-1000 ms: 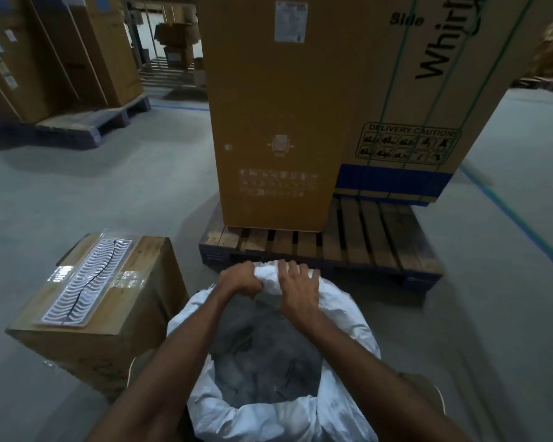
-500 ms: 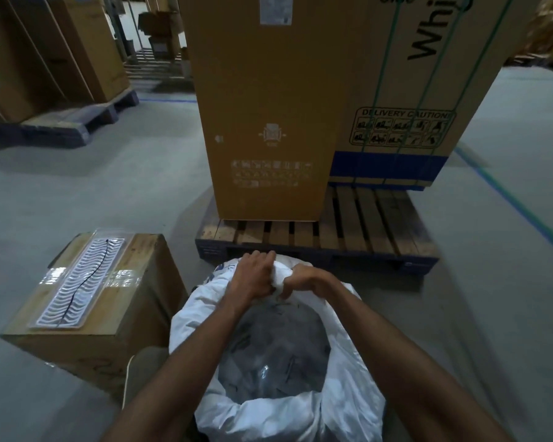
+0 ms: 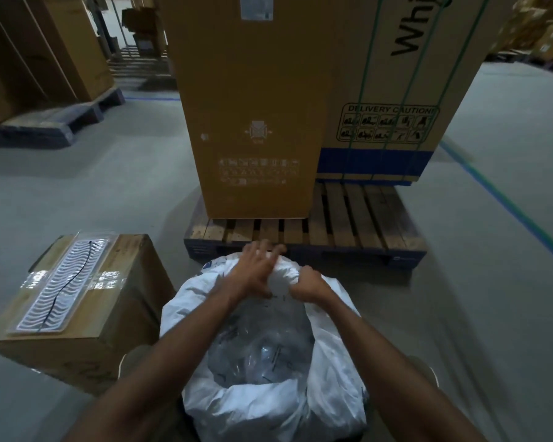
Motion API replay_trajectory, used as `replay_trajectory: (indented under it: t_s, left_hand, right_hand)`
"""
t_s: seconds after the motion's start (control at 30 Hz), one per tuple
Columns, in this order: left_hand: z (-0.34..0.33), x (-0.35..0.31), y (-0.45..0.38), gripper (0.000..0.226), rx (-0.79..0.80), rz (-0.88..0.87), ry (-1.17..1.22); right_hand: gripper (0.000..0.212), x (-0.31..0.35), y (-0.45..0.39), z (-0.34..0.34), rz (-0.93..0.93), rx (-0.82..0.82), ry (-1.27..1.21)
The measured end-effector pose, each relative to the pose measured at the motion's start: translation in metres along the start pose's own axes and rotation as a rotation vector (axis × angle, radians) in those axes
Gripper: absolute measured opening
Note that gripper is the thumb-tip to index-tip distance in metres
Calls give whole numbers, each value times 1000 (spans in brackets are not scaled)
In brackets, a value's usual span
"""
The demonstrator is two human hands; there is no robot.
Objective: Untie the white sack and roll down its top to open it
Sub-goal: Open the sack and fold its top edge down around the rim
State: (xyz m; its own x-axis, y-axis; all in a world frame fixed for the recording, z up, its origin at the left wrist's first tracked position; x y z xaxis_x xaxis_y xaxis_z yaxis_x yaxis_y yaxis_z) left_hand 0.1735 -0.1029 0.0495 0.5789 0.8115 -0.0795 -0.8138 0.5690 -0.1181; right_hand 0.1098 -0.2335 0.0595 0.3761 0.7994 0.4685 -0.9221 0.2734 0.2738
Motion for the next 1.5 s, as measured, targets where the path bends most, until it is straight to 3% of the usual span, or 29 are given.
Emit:
replay_trajectory:
  t_s: [0.07, 0.1, 0.2, 0.3, 0.37, 0.4, 0.47, 0.53, 0.6, 0.67, 0.73, 0.8, 0.93, 1.03, 1.1, 1.17, 1.23, 1.33, 1.43, 1.5]
  left_hand:
    - [3, -27, 4, 97, -145, -192, 12]
    - [4, -34, 5, 83, -175, -206, 34]
    - [13, -43, -7, 41, -79, -35, 113]
    - [9, -47, -20, 41, 188, 23, -44]
    - [-4, -36, -23, 49, 372, 82, -116]
    - [-8, -31, -23, 55, 442, 111, -124]
    - [-10, -24, -28, 62, 505, 142, -80]
    - [-9, -25, -36, 61, 482, 116, -3]
    - [-4, -32, -36, 65, 362, 42, 99]
    - [1, -38, -29, 68, 141, -83, 230]
    - [0, -44, -14, 56, 34, -207, 337]
    - [1, -44, -6, 41, -28, -273, 360]
    - [5, -40, -19, 14, -19, -181, 282]
    - [3, -31, -28, 27, -12, -81, 155]
    - [1, -29, -31, 38, 1, -36, 108]
    - [-3, -32, -34, 44, 75, -30, 104]
    - [-5, -37, -33, 57, 154, -49, 184]
    - [-5, -45, -27, 76, 97, -140, 322]
    - [-13, -65, -12, 63, 83, -248, 340]
    - [-12, -72, -10, 42, 16, -204, 391]
  right_hand:
    - [52, 9, -3, 8, -13, 141, -13]
    - [53, 11, -5, 10, -29, 176, 14]
    - [66, 4, -3, 4, -96, 230, -25]
    - [80, -11, 6, -2, -81, 60, 1]
    - [96, -19, 15, -2, -40, -119, 168]
    - [94, -18, 23, 0, -6, -210, 263]
    - [68, -19, 32, -1, 15, -342, 323]
    - [47, -25, 32, -1, -55, -339, 179]
    - [52, -31, 23, 3, -139, -286, 54]
    - [64, -29, 14, 7, -153, -97, 1]
    - [54, -22, 10, 10, -108, 153, -48]
    - [47, -23, 9, 15, -144, 272, -195]
    - [54, -21, 12, 18, -46, 148, -187]
    - [83, -29, 23, 14, -8, -90, -91]
    - [77, -43, 38, 9, -107, -255, -90]
    - [58, -53, 51, 2, -202, -319, -140]
    - [43, -64, 51, -1, -268, -337, -232]
    - [41, -85, 31, -5, -373, -265, -490]
    - [39, -105, 6, -25, -343, -131, -582]
    - [39, -109, -8, -44, -367, 12, -784]
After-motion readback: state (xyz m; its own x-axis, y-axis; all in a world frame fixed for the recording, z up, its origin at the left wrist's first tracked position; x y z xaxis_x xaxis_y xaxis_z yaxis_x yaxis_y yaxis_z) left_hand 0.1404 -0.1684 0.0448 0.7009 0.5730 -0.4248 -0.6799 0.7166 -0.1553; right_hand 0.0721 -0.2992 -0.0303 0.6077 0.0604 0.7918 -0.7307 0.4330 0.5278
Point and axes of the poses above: each hand's wrist, its own y-axis away from the middle knuckle, its own z-axis out of the back of the hand, x = y × z, the point moved 7 cm from there along -y, towards the middle knuckle, and after that the axes turned 12 degrees about -x, right-handed, at the moved point
